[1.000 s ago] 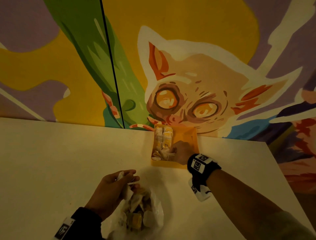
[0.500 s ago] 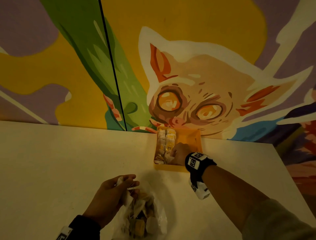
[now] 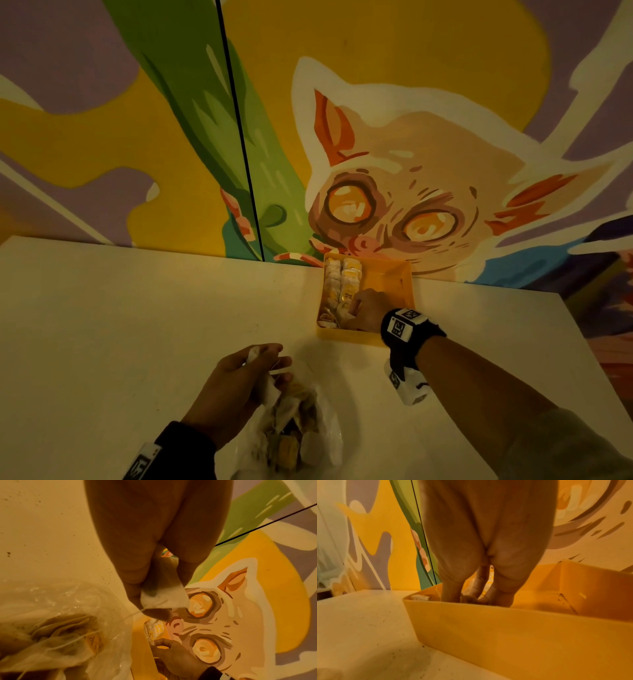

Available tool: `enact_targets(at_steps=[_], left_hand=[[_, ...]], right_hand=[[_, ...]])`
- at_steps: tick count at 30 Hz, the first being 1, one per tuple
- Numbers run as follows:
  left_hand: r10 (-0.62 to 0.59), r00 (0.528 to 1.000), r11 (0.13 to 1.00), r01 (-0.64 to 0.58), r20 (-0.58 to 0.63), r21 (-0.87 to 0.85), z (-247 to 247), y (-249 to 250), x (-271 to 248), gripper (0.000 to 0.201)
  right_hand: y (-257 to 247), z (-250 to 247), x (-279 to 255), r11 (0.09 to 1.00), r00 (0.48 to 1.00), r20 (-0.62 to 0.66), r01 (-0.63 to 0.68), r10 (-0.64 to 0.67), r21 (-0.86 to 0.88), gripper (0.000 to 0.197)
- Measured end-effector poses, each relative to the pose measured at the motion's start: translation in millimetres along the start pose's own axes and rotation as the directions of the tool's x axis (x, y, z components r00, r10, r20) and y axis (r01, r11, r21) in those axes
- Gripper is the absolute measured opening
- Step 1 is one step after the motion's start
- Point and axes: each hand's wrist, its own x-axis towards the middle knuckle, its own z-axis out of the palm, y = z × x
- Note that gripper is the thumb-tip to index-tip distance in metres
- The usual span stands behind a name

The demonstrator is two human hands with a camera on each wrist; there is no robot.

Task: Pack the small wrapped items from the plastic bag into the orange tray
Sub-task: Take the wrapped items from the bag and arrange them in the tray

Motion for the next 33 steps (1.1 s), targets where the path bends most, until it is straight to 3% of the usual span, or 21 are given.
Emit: enact_targets(at_steps=[4,6,9,11,14,17,20,24,28,33], left_hand=[[-0.043,0.999,0.984,0.048,0.034,-0.171,0.1,0.5,-1.6,0.026],[-0.089,0.994,0.951,0.104,0.064,-0.291,1.9,2.1,-5.4,0.028],[-0.131,0.984,0.894,0.168,0.117,-0.415,3.8,3.3,-11.9,0.033],[-0.14,0.982,0.876,0.184,0.13,-0.446,5.6,2.8,-15.0,0.039],[-0.151,0.981,0.877,0.189,0.121,-0.442,7.9,-1.6,-16.6,0.039],[-0.121,0.983,0.889,0.17,0.141,-0.424,11.1,-3.1,-20.4,0.045],[-0.063,0.989,0.9,0.116,0.137,-0.421,15.2,-3.7,-25.9,0.031],[-0.054,0.993,0.884,0.094,0.1,-0.457,15.6,-4.0,-34.5,0.025],[-0.035,0.999,0.947,0.044,0.032,-0.318,7.7,-7.9,-38.2,0.02],[0.048,0.997,0.993,-0.04,0.065,-0.115,4.2,-12.4,-48.2,0.02]], right_hand=[[-2.9,-0.3,-9.3,0.995,0.997,-0.077,-0.022,0.03,0.094,0.037],[-8.2,-0.8,-24.2,0.991,0.976,-0.219,0.024,0.006,0.131,0.031],[-24.6,3.9,-59.3,0.93,0.913,-0.395,0.227,-0.101,0.288,0.008],[-40.6,10.0,-87.2,0.836,0.903,-0.368,0.369,-0.219,0.407,0.003],[-62.4,21.0,-126.9,0.718,0.884,-0.26,0.467,-0.388,0.516,0.009],[-74.8,31.6,-155.4,0.698,0.859,-0.191,0.5,-0.475,0.512,0.02],[-76.7,43.7,-169.5,0.745,0.881,-0.162,0.465,-0.446,0.478,0.026],[-72.5,54.1,-172.6,0.748,0.896,-0.266,0.443,-0.355,0.495,0.021],[-66.6,49.2,-173.9,0.663,0.914,-0.291,0.406,-0.283,0.63,0.009],[-58.0,40.2,-177.5,0.603,0.927,-0.313,0.373,-0.208,0.705,0.011]])
